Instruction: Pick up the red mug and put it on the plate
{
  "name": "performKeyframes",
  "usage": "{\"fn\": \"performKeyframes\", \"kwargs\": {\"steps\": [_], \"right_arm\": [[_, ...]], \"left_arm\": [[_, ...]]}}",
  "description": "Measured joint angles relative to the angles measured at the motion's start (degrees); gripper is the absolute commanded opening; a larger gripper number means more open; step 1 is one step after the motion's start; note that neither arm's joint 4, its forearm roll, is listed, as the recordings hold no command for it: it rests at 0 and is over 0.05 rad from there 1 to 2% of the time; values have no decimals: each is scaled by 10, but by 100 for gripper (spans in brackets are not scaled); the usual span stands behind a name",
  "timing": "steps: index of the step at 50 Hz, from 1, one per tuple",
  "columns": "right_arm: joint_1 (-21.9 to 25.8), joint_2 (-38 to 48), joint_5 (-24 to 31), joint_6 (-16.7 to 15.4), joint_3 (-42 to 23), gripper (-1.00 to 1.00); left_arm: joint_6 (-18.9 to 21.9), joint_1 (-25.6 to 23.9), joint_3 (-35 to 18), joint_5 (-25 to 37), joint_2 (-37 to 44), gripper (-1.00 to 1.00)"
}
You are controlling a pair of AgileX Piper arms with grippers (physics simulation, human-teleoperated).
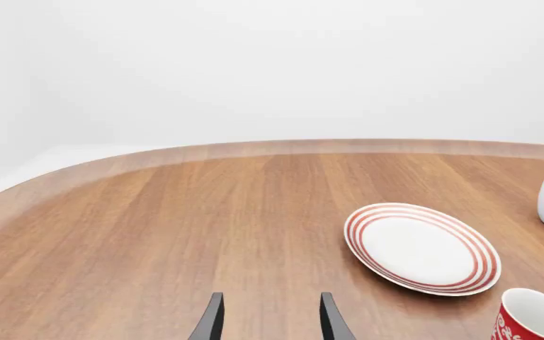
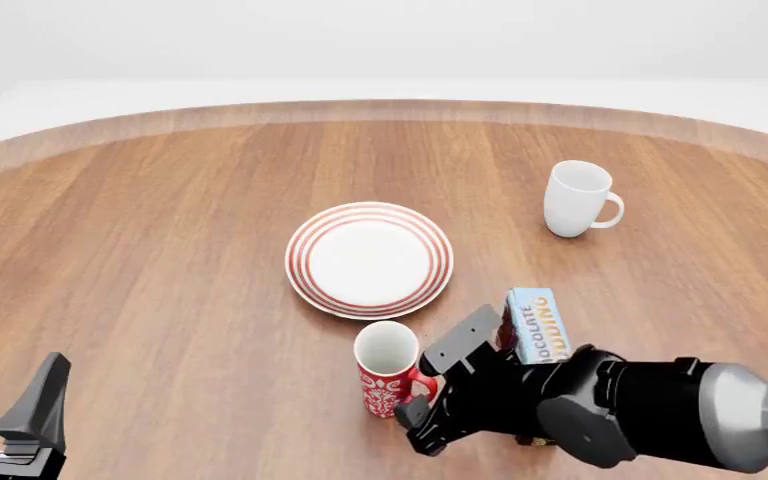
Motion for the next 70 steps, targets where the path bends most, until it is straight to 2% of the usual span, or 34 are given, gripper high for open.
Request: {"fn": "performKeyframes", "kwargs": {"steps": [7,8,32,58,70], "right_arm": [[-2,4,-3,-1,0,100],[-3,4,-4,-2,0,-100],[-18,-9,9,-24,-5,-100],[-39,-106,99,-59,-41,-100],[-56,-130,116,-75,-52,-100]], "left_arm": [[0,0,0,0,0,100],[0,0,0,0,0,100],[0,0,0,0,0,100],[0,0,0,0,0,100],[0,0,0,0,0,100]]}}
